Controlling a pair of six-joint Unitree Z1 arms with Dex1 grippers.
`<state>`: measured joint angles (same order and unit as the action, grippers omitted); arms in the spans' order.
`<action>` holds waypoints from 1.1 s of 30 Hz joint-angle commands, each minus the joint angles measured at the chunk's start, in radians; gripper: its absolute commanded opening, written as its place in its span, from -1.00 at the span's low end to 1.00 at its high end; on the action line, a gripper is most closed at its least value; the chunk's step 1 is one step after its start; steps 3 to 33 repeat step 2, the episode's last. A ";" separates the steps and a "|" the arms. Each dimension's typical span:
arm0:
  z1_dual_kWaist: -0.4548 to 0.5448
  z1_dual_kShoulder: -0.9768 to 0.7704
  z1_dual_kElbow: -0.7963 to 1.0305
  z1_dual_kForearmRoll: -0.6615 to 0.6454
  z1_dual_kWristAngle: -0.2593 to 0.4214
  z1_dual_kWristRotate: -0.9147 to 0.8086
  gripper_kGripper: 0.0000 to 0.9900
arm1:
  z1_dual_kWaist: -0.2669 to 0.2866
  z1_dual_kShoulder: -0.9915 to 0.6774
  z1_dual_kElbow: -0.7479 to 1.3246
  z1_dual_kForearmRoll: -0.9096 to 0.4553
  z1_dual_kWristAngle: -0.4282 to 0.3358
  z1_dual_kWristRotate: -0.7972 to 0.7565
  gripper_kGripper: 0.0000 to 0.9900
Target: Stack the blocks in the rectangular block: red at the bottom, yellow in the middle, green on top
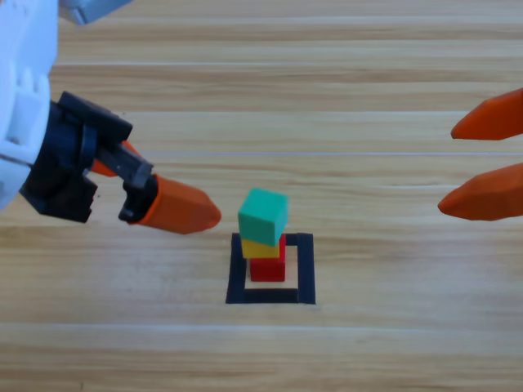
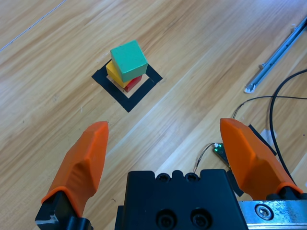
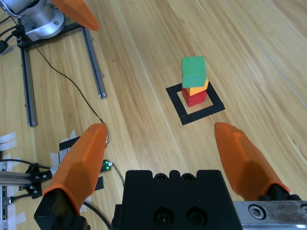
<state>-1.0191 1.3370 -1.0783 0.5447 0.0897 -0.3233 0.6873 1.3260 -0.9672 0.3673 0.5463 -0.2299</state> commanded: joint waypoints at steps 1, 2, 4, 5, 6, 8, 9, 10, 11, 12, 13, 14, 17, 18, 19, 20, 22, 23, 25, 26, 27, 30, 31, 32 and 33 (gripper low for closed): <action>-0.018 -0.009 0.041 -0.028 0.013 -0.005 1.00 | -0.017 0.045 0.019 0.001 -0.016 -0.002 0.99; -0.018 -0.009 0.044 -0.029 0.013 -0.005 1.00 | -0.017 0.045 0.019 0.001 -0.016 -0.002 0.99; -0.018 -0.009 0.044 -0.029 0.013 -0.005 1.00 | -0.017 0.045 0.019 0.001 -0.016 -0.002 0.99; -0.018 -0.009 0.044 -0.029 0.013 -0.005 1.00 | -0.017 0.045 0.019 0.001 -0.016 -0.002 0.99; -0.018 -0.009 0.044 -0.029 0.013 -0.005 1.00 | -0.017 0.045 0.019 0.001 -0.016 -0.002 0.99; -0.018 -0.009 0.044 -0.029 0.013 -0.005 1.00 | -0.017 0.045 0.019 0.001 -0.016 -0.002 0.99; -0.018 -0.009 0.044 -0.029 0.013 -0.005 1.00 | -0.017 0.045 0.019 0.001 -0.016 -0.002 0.99; -0.018 -0.009 0.044 -0.029 0.013 -0.005 1.00 | -0.017 0.045 0.019 0.001 -0.016 -0.002 0.99; -0.018 -0.009 0.044 -0.029 0.013 -0.005 1.00 | -0.017 0.045 0.019 0.001 -0.016 -0.002 0.99; -0.018 -0.009 0.044 -0.029 0.013 -0.005 1.00 | -0.017 0.045 0.019 0.001 -0.016 -0.002 0.99; -0.018 -0.009 0.044 -0.029 0.013 -0.005 1.00 | -0.017 0.045 0.019 0.001 -0.016 -0.002 0.99; -0.018 -0.009 0.044 -0.029 0.013 -0.005 1.00 | -0.017 0.045 0.019 0.001 -0.016 -0.002 0.99; -0.018 -0.009 0.044 -0.029 0.013 -0.005 1.00 | -0.017 0.045 0.019 0.001 -0.016 -0.002 0.99; -0.018 -0.009 0.044 -0.029 0.013 -0.005 1.00 | -0.017 0.045 0.019 0.001 -0.016 -0.002 0.99; -0.018 -0.009 0.044 -0.029 0.013 -0.005 1.00 | -0.017 0.045 0.019 0.001 -0.016 -0.002 0.99; -0.018 -0.009 0.044 -0.029 0.013 -0.005 1.00 | -0.017 0.045 0.019 0.001 -0.016 -0.002 0.99; -0.018 -0.009 0.044 -0.029 0.013 -0.005 1.00 | -0.017 0.045 0.019 0.001 -0.016 -0.002 0.99; -0.018 -0.009 0.044 -0.029 0.013 -0.005 1.00 | -0.017 0.045 0.019 0.001 -0.016 -0.002 0.99; -0.018 -0.009 0.044 -0.029 0.013 -0.005 1.00 | -0.017 0.045 0.019 0.001 -0.016 -0.002 0.99; -0.018 -0.009 0.044 -0.029 0.013 -0.005 1.00 | -0.017 0.045 0.019 0.001 -0.016 -0.002 0.99; -0.018 -0.009 0.044 -0.029 0.013 -0.005 1.00 | -0.017 0.045 0.019 0.001 -0.016 -0.002 0.99; -0.018 -0.009 0.044 -0.029 0.013 -0.005 1.00 | -0.017 0.045 0.019 0.001 -0.016 -0.002 0.99; -0.018 -0.009 0.044 -0.029 0.013 -0.005 1.00 | -0.017 0.045 0.019 0.001 -0.016 -0.002 0.99; -0.018 -0.009 0.044 -0.029 0.013 -0.005 1.00 | -0.017 0.045 0.019 0.001 -0.016 -0.002 0.99; -0.018 -0.009 0.044 -0.029 0.013 -0.005 1.00 | -0.017 0.045 0.019 0.001 -0.016 -0.002 0.99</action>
